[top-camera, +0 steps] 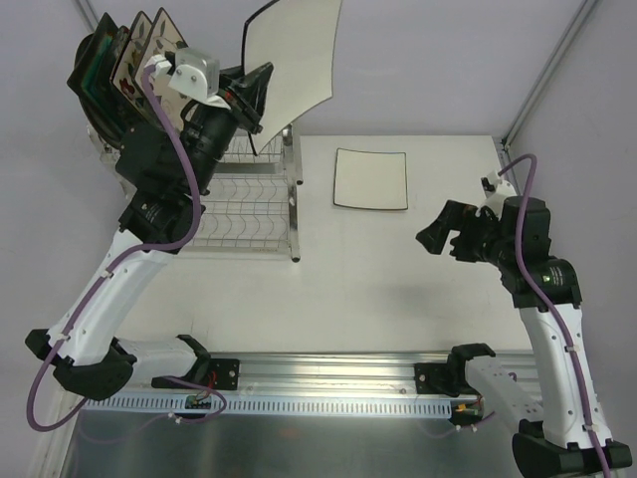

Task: Load the plates into the dish rack
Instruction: Insert the plate into the dish rack

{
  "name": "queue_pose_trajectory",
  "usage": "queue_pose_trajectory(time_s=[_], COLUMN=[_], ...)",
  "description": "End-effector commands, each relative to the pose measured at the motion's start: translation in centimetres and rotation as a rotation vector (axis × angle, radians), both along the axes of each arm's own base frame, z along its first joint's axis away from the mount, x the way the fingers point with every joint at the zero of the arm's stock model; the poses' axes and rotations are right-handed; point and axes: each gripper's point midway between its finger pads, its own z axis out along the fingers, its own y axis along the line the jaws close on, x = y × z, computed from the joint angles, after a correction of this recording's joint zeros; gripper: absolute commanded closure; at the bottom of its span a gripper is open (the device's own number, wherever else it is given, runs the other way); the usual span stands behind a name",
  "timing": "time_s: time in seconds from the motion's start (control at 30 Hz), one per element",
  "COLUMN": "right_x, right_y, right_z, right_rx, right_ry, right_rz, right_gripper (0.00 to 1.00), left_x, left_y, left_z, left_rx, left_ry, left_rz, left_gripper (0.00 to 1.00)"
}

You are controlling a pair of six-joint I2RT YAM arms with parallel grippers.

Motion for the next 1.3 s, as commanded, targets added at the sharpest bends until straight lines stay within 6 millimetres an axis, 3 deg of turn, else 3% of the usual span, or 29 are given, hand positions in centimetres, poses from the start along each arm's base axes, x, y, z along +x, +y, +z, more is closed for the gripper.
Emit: queue_pose_trajectory(time_s=[0.0, 0.2, 0.43, 0.73, 1.03, 1.27], right_x=[0.2, 0.5, 0.9, 1.4, 1.5, 1.8], right_y=[0.2, 0.0, -0.1, 0.3, -0.1, -0.1], right_z=[0.0, -0.1, -0.3, -0.8, -1.0, -1.2], right_rx=[-0.023, -0.046, -0.068, -0.071, -0.103, -0.109], right_ry=[-0.009, -0.006, 0.005, 0.043, 0.047, 0.057], right_rz=[0.03, 0.029, 0.03, 0.043, 0.045, 0.047], right_gripper=[0.0, 0.0, 0.0, 0.01, 0.0, 0.0], left_x=[-6.4, -5.8, -5.4, -2.1, 1.5, 3.2], left_y=[8.5, 11.9, 14.5, 17.0, 18.2, 18.4], left_z=[12.6, 13.3, 13.1, 10.3, 7.5, 5.8], left_rx=[-0.262, -0.262, -0.23, -0.215, -0.198, -0.202], left_ry=[-0.411, -0.472, -0.524, -0.501, -0.446, -0.393], left_rz=[0.158, 0.318, 0.487, 0.597, 0.608, 0.604], left_gripper=[1.0, 1.0, 1.0, 1.0, 1.0, 1.0])
